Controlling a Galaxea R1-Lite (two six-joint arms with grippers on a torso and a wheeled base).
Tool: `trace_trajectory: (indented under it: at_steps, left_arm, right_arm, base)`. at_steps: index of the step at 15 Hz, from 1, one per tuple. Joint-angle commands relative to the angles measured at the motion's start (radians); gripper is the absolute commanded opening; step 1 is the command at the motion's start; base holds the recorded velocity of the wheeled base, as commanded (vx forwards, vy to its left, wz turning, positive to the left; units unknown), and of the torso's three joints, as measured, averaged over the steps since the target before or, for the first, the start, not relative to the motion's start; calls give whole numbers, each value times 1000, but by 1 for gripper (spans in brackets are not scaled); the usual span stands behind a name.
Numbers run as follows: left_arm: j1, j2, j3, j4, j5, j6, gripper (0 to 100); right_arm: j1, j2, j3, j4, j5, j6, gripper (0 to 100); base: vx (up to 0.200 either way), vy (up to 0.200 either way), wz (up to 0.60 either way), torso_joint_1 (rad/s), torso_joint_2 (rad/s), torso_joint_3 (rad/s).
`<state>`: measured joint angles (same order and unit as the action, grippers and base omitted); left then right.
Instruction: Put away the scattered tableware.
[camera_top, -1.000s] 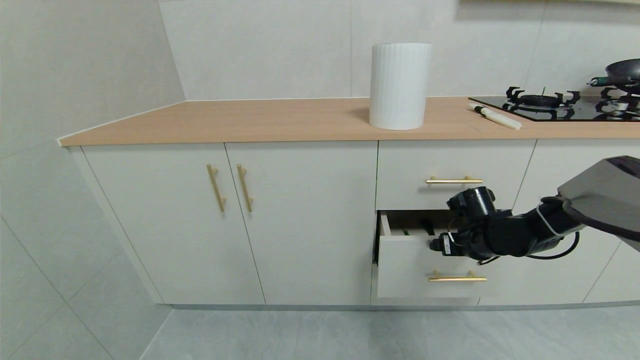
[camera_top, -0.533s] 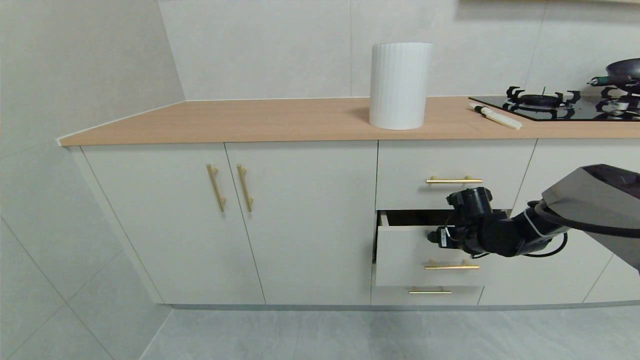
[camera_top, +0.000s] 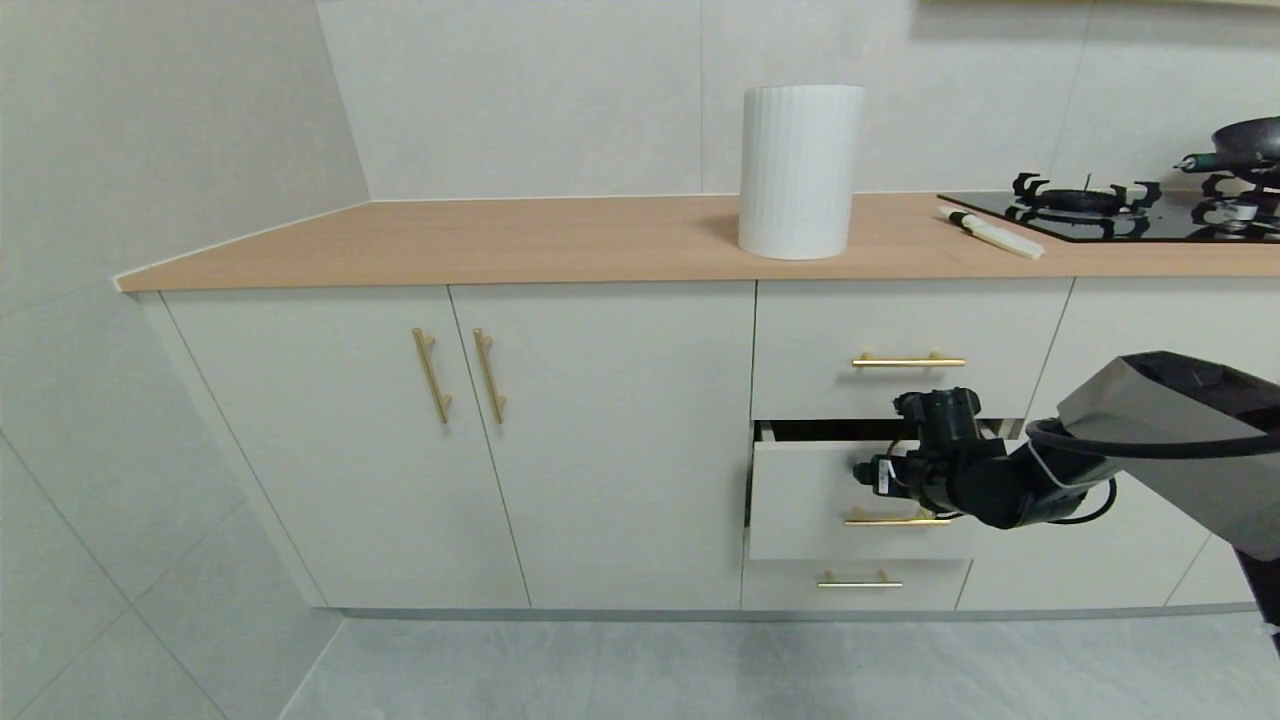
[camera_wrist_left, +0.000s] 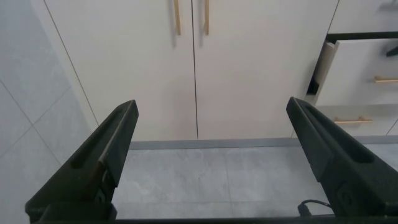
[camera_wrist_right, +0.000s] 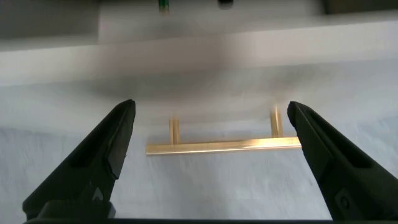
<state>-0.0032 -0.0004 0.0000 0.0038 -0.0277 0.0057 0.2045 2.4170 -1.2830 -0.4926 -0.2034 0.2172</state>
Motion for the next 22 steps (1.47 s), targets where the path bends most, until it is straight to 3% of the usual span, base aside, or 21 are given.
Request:
trace_trajectory:
  at_steps: [1,12,22]
  left_arm:
    - [0,0,0,1,0,0,100]
    - [0,0,0,1,0,0,100]
    - [0,0,0,1,0,0,100]
  right_arm:
    - [-5,22,-7,-17,-1,1,100]
    - [-22,88,-124,-41,-51,91,100]
    - [-37,174,-272,-40,-157,145,100]
  base:
    - [0,0,0,0,0,0]
    - [0,0,0,0,0,0]
    - [0,0,0,0,0,0]
